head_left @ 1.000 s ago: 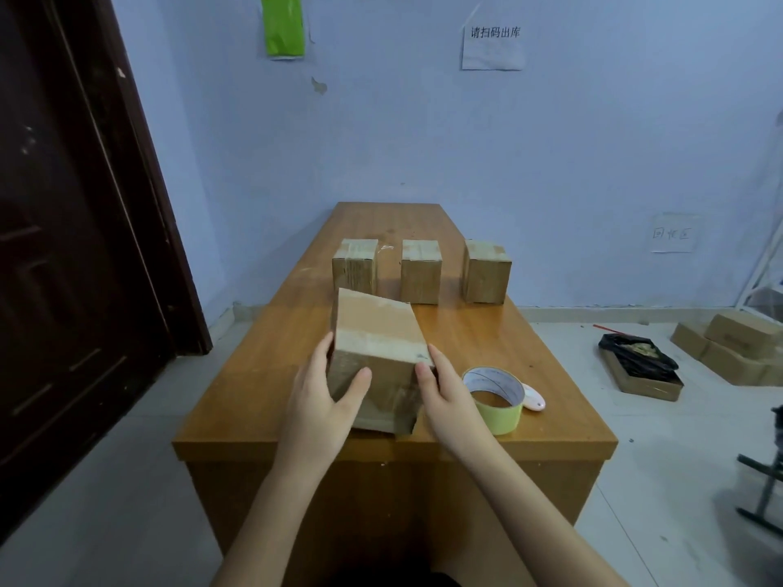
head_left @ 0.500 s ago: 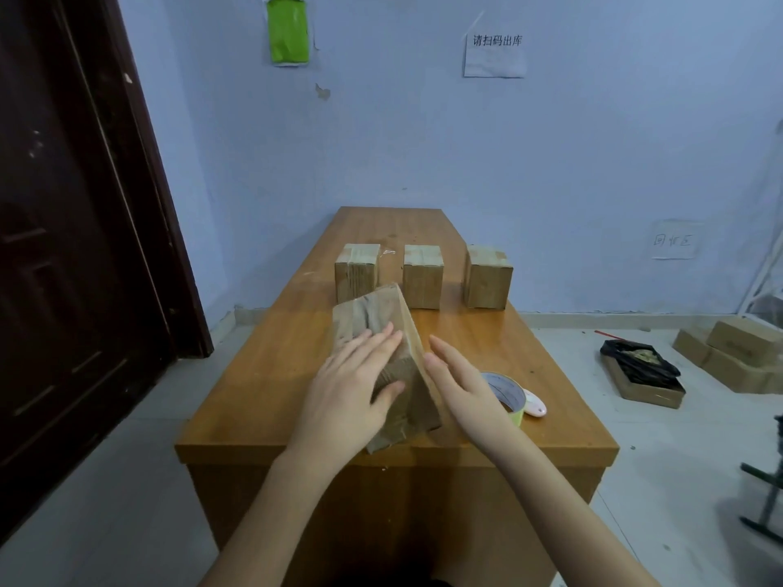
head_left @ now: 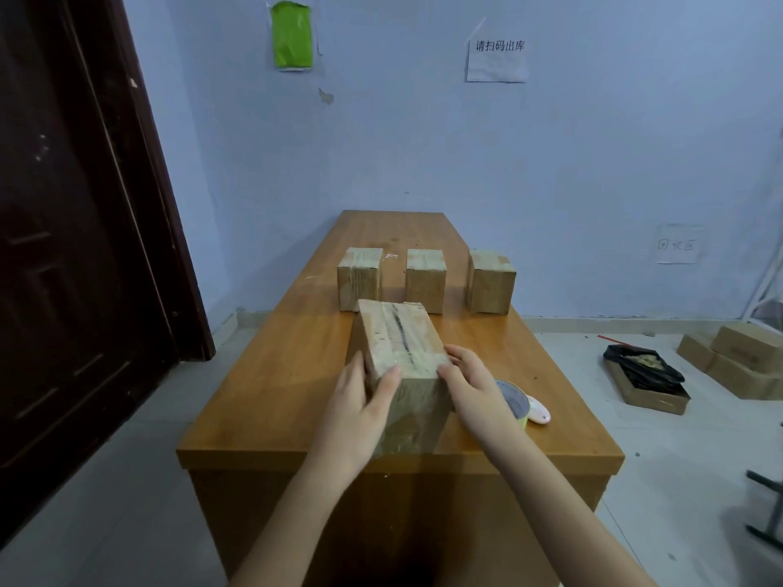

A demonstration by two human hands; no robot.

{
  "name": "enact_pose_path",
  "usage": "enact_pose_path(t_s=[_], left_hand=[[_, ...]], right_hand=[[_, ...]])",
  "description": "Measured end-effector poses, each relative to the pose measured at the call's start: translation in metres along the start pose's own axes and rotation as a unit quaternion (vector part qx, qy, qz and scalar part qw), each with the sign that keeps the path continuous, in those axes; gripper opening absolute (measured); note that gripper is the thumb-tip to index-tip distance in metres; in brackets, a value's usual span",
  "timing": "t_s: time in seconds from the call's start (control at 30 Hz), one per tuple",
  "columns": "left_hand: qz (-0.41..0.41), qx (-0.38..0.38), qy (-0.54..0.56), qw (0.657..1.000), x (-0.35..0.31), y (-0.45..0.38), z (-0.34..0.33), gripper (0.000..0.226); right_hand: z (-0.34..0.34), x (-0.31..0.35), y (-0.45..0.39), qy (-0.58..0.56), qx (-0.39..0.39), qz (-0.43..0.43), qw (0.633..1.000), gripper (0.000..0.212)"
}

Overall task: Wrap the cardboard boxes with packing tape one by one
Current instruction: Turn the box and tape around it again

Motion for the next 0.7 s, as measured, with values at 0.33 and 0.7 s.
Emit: enact_pose_path(t_s=[0.33, 0.7], left_hand=[[-0.097, -0.026, -0.357, 0.929, -0.025, -0.017, 0.011, 0.073], [-0.263, 0.052, -0.422, 0.866, -0.01, -0.003, 0.012, 0.078]], right_hand=[[-0.012, -0.008, 0.012, 0.034, 0.073, -0.086, 0.993, 0.031], [0.028, 0.015, -0.025, 0.242, -0.079, 0.048, 0.966, 0.026]])
Point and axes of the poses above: each hand's wrist, its own y-axis away from the middle knuckle, its own z-axis out of the back of the hand, x = y × z, the point moved 4 cm from there along -y, towards the middle knuckle
